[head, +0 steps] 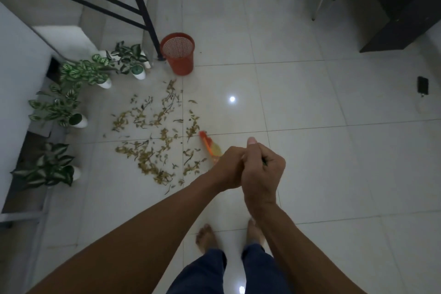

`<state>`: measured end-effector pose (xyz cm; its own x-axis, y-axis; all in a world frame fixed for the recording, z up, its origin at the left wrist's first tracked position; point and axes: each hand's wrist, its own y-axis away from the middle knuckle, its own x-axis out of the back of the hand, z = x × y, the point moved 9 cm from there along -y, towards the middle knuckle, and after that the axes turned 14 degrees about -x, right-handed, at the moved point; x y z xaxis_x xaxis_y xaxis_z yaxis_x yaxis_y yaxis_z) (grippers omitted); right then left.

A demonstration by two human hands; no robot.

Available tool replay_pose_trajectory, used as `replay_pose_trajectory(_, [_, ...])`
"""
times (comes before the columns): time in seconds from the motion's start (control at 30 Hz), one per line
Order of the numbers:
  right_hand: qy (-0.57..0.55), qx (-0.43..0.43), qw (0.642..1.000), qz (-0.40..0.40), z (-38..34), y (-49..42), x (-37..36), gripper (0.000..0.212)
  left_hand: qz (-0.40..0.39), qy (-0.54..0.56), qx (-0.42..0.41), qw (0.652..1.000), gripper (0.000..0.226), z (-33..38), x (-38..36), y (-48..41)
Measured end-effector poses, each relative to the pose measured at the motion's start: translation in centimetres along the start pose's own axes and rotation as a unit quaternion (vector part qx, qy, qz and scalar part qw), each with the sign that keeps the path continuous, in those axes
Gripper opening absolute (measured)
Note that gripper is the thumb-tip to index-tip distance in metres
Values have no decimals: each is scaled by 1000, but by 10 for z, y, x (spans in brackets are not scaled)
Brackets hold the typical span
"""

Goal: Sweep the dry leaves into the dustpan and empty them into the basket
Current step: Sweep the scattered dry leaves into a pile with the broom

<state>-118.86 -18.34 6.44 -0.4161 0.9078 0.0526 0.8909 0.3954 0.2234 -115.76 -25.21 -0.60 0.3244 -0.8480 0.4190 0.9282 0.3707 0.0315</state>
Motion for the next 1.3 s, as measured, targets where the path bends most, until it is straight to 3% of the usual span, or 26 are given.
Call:
replay_pose_trajectory(0.13, [-33,18,998,46,-41,-19,18,51,-31,-57,-42,997,23,30,4,-28])
replay_pose_trajectory(0.27, [-43,42,994,96,-71,-23,41,49,-45,-61,-89,993,30,59,-5,-48])
replay_pose_trajectory(0.33, [-58,46,990,120,-75,-21,53,49,-32,-31,-90,995,36,46,-13,-50])
replay_pose_trajectory(0.4, [-78,37,987,133,-70,-20,66,49,-28,0,-63,998,28,21,-24,-48])
replay_pose_trajectory(0.67, [-156,-113,967,165,25,-19,108,57,-157,-72,-17,985,23,-45,-99,-43])
replay_pose_trajectory(0.9, [-198,-191,950,151,58,-14,77,60,-150,-110,31,982,26,-87,-68,-12])
replay_pose_trajectory(1.17, [-152,-123,971,138,-18,-21,105,50,-130,-66,-24,989,19,-10,-77,-36])
replay_pose_trajectory(1.3, [-92,-86,984,123,-12,-4,100,51,-159,-46,-10,986,24,-19,-92,-21])
